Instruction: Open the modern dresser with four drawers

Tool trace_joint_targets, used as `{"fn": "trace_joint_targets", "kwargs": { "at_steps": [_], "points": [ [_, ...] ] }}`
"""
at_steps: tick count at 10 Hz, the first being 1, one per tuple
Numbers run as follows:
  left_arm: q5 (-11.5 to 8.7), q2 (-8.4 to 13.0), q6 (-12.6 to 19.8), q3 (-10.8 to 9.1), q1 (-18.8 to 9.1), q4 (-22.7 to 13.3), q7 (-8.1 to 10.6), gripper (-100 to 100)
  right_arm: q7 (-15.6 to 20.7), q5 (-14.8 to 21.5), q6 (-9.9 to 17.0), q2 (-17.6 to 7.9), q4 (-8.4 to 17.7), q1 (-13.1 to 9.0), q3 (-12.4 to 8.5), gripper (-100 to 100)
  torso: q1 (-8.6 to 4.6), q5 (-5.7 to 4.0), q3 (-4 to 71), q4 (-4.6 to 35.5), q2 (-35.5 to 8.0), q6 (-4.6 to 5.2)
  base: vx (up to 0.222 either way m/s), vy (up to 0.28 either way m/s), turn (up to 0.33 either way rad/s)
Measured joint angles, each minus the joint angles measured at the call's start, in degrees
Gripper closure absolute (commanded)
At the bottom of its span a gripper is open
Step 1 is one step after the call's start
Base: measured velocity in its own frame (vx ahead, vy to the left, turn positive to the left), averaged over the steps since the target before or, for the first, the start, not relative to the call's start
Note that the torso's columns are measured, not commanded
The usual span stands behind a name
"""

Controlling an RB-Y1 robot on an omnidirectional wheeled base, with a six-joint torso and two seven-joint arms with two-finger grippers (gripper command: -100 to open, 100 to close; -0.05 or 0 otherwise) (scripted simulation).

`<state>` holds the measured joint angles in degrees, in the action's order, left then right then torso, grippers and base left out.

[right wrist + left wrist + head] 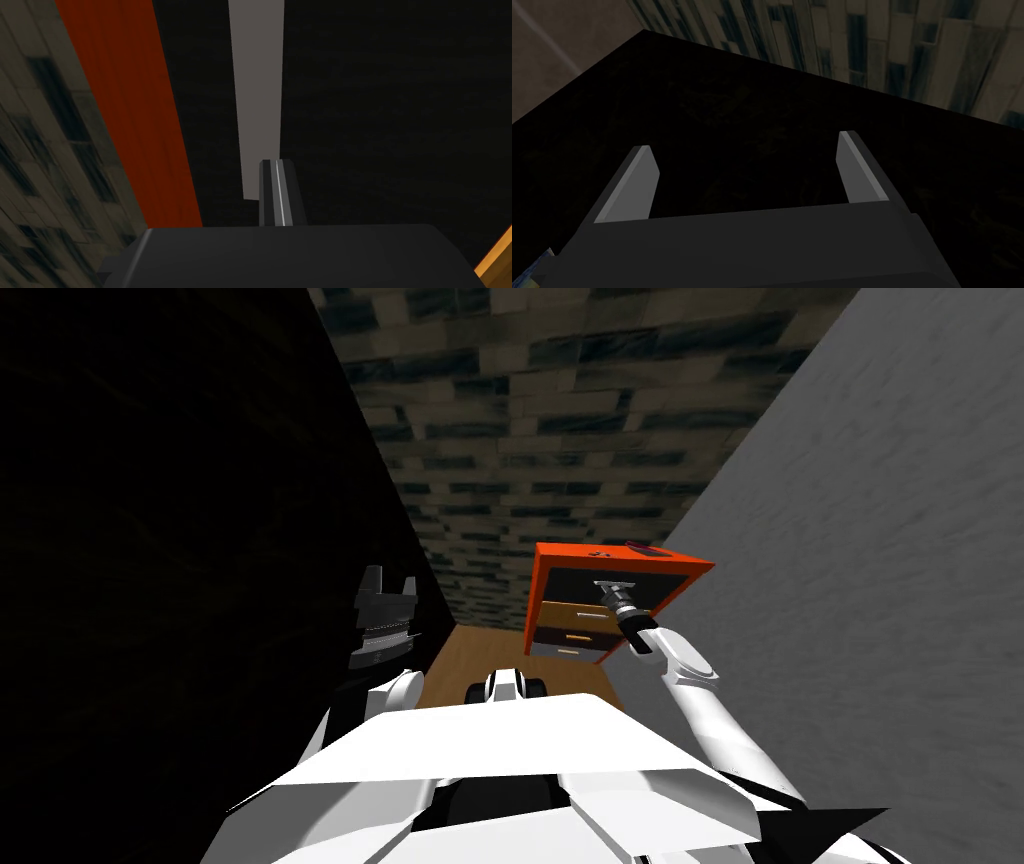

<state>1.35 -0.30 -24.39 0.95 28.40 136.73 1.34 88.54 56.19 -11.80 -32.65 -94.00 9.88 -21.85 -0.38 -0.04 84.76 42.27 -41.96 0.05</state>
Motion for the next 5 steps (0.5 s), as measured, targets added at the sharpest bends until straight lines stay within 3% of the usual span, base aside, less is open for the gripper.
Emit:
{"fn": "trace_joint_targets", "kwargs": {
  "at_steps": [1,3,4,5],
  "points": [
    [0.0,0.0,0.0,0.00,0.0,0.0,0.00,0,-0.5,0.6,-1.1,0.5,-1.0,0.4,0.1,100,0.12,-0.01,0.0,0.0,-0.1,-0.03,0.230,-0.031,-0.490],
    [0.0,0.0,0.0,0.00,0.0,0.0,0.00,0,-2.1,2.8,-3.0,1.6,-3.8,0.6,3.0,100,0.43,0.05,-0.2,0.0,-0.3,-0.06,0.207,0.021,-0.473],
    [0.0,0.0,0.0,0.00,0.0,0.0,0.00,0,-3.9,4.1,-3.6,1.4,-6.4,1.8,5.1,100,0.51,0.09,-0.2,0.0,-0.3,-0.08,0.199,0.051,-0.386],
    [0.0,0.0,0.0,0.00,0.0,0.0,0.00,0,-4.9,4.7,-4.4,1.8,-7.8,2.2,5.8,100,0.49,0.08,-0.2,0.0,-0.4,-0.08,0.075,0.032,-0.306]
  ]
}}
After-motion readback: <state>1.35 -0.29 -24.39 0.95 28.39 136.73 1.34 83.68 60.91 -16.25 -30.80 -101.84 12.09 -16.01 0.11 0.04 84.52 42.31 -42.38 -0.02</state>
